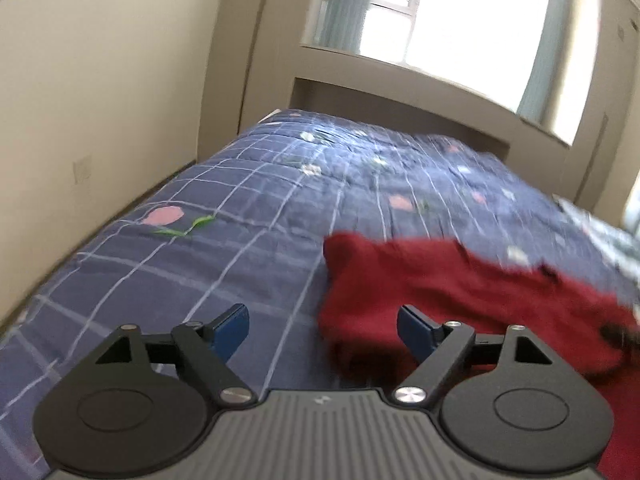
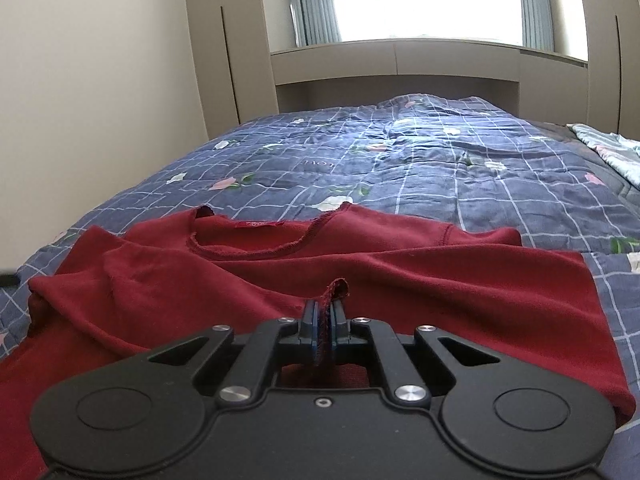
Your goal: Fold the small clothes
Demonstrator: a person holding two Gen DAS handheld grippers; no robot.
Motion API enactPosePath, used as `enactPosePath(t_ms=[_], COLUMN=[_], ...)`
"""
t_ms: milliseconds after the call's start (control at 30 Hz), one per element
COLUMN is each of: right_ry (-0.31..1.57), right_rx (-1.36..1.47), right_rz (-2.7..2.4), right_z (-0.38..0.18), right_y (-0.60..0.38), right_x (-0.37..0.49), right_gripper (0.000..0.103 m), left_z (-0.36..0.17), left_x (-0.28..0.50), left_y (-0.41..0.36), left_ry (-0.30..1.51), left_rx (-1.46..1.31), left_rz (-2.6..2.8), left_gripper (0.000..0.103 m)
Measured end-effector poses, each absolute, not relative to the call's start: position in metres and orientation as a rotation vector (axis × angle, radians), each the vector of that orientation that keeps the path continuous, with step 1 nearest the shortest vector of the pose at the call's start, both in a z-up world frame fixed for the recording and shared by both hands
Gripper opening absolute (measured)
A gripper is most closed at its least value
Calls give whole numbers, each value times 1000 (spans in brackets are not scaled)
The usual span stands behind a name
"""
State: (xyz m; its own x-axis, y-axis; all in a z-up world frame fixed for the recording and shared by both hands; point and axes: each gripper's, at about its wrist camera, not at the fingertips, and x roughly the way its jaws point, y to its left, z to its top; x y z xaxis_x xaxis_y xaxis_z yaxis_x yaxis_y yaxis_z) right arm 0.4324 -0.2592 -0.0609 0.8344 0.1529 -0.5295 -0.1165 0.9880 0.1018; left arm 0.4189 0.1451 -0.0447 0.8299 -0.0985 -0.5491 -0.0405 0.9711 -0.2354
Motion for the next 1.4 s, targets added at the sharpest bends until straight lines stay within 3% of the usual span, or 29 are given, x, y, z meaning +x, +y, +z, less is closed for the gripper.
enactPosePath(t_ms=[100,233,300,367,433,633,900,1000,1033,1067,1100,1133,1167,1267,1333,1400], right_ry=[567,569,566,556,534,465,562,566,564,561,559,557,553,545,532,520], right_rx=[55,52,46,36,23,-53,-80,-79,-73,-67,-61,-57,-55,-68,-84,-95], right_rz=[138,140,145,151,153,130,114,116,117,120,119,117,117,126,134,155], right_z=[-61,-61,-61,-60,-58,-52,-71,-71,-70,-70,-69,-67,-65,-57,-51,-45], right_y=[-258,-258,-258,-258,-258,-247,-236,-237,-239,-239,-241,-243,-245,-250,-254,-258], right_x=[433,433,433,433,431,431,451,451,450,450,449,447,443,425,407,385], right_gripper=[6,6,6,6,5,5,5,8,13,18,31,46,52,70,89,99], left_z=[-51,-67,-73,-78,-75,-41,-65,-73,-73,-72,-70,-67,-64,-51,-45,-40], left_x=[468,520,533,541,540,518,535,537,536,533,527,522,515,492,472,452], left_y=[153,156,154,150,141,116,112,112,115,118,122,124,126,130,131,130], left_ry=[651,723,745,771,741,528,607,637,647,656,655,643,625,610,625,638], left_rx=[-338,-452,-479,-489,-431,-237,-154,-173,-189,-213,-232,-240,-237,-224,-221,-209], left_rz=[-43,-56,-81,-128,-129,-52,28,42,50,58,60,59,61,55,42,13], left_gripper=[85,77,62,13,6,5,5,13,24,46,59,80,88,99,99,102])
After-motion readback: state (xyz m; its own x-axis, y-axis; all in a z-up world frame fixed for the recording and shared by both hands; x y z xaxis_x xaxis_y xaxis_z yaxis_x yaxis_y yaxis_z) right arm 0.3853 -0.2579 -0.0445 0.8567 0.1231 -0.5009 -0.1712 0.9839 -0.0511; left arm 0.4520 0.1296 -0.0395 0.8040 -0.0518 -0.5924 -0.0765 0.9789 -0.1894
